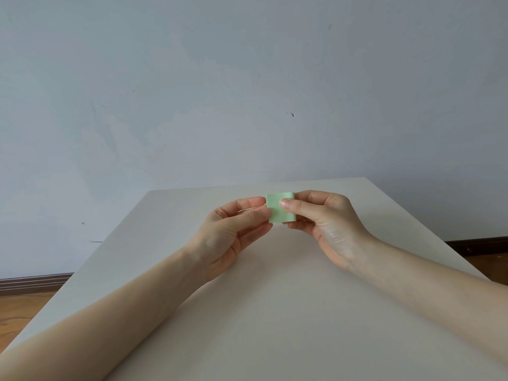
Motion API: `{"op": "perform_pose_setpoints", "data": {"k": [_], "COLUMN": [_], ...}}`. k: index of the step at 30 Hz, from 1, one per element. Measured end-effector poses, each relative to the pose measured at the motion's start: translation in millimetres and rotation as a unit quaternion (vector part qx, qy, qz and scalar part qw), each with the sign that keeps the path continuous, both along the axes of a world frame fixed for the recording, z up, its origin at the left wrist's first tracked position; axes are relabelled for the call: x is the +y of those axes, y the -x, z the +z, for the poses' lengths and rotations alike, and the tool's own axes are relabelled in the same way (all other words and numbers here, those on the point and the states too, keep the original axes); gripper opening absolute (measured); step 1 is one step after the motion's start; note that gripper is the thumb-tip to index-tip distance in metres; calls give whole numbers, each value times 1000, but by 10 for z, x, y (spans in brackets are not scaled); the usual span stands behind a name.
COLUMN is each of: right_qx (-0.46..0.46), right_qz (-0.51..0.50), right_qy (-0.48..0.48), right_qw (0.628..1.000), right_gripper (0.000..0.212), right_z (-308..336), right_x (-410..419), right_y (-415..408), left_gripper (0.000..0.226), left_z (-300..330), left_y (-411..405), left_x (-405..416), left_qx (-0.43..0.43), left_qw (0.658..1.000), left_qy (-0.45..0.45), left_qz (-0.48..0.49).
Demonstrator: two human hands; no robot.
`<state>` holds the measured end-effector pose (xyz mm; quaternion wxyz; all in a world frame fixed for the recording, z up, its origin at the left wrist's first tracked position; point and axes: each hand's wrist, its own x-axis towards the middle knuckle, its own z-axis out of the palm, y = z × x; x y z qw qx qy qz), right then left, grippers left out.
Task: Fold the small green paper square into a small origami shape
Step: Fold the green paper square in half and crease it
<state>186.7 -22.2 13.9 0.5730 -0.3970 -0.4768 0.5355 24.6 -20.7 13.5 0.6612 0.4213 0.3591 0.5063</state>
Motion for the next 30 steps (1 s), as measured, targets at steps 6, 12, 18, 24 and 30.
{"op": "perform_pose_setpoints", "data": {"k": [6,12,18,24,30], "right_qx": [2,-1,-7,-14,-6], "right_qz": [0,3,2,5,7], "right_qy": [2,1,4,13,16], "right_qw": [1000,1000,1000,1000,1000], "right_gripper": [6,5,2,2,2], "right_z": [-6,-3,-3,4,5], "right_x": [8,7,8,2,-2], "right_y": [-1,2,1,7,17], "left_gripper": [20,17,13,14,12], "left_z": [-2,-1,2,6,-2], "left_y": [-1,-9,-16,-25,-25], "left_x": [3,5,3,-6,9], "left_qx": [7,5,5,4,11], "left_qw": [1000,1000,1000,1000,1000], "left_qy": [-5,0,0,-2,-6], "left_qz": [2,2,2,4,4]}}
